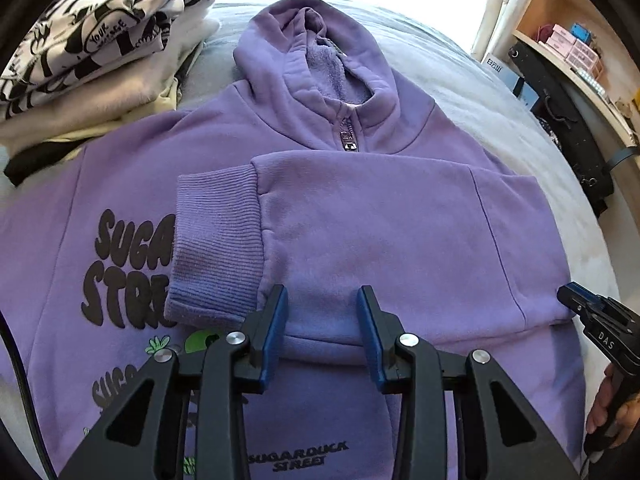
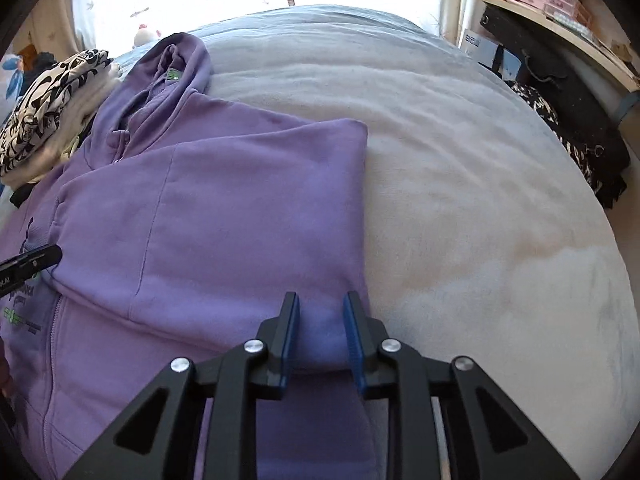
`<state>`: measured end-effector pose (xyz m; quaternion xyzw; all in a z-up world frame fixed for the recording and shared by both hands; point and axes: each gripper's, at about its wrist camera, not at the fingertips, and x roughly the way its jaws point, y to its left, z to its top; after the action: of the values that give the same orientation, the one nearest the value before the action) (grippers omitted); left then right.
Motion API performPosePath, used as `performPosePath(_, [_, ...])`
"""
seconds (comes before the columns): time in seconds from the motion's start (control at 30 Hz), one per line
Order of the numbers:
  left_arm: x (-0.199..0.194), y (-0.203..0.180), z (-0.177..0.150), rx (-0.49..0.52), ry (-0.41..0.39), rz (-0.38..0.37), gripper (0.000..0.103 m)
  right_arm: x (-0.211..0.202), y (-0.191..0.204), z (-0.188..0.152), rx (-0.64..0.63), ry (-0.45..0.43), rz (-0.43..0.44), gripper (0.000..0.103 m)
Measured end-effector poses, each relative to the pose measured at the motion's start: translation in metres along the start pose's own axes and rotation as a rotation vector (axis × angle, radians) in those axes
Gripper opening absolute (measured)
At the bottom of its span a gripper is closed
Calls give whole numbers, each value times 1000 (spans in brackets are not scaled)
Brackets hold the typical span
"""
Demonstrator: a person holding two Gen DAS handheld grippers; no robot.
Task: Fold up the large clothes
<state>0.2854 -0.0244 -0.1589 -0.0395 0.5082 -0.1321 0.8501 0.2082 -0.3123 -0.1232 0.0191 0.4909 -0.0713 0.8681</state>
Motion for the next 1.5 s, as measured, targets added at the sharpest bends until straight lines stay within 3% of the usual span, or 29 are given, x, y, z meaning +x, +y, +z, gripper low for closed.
performPosePath(0.13, [-13, -12, -8, 28, -17, 49, 41, -4, 4, -2, 25, 12, -13, 24])
performPosePath(0.2, [-21, -16, -13, 43, -21, 70, 53, -9, 4, -3, 48, 23, -18, 24])
performPosePath(0.63, [-93, -34, -50, 52, -76, 84, 54, -54, 16, -30, 134, 67, 26, 24])
performPosePath(0.77, [-113, -37, -61, 53, -98, 107, 61, -68, 26, -46, 152, 72, 40, 24])
performPosePath(0.9, [-131, -36, -77, 51, -104, 107, 62, -80, 38, -62, 161, 84, 57, 24])
performPosePath(1.07, [-148, -29, -100, 41, -96, 102, 62, -91, 58, -85, 152, 110, 74, 29])
performPosePath(1.5, [-178, 16, -140, -12, -77, 113, 62, -103, 113, -116, 67, 168, 87, 30])
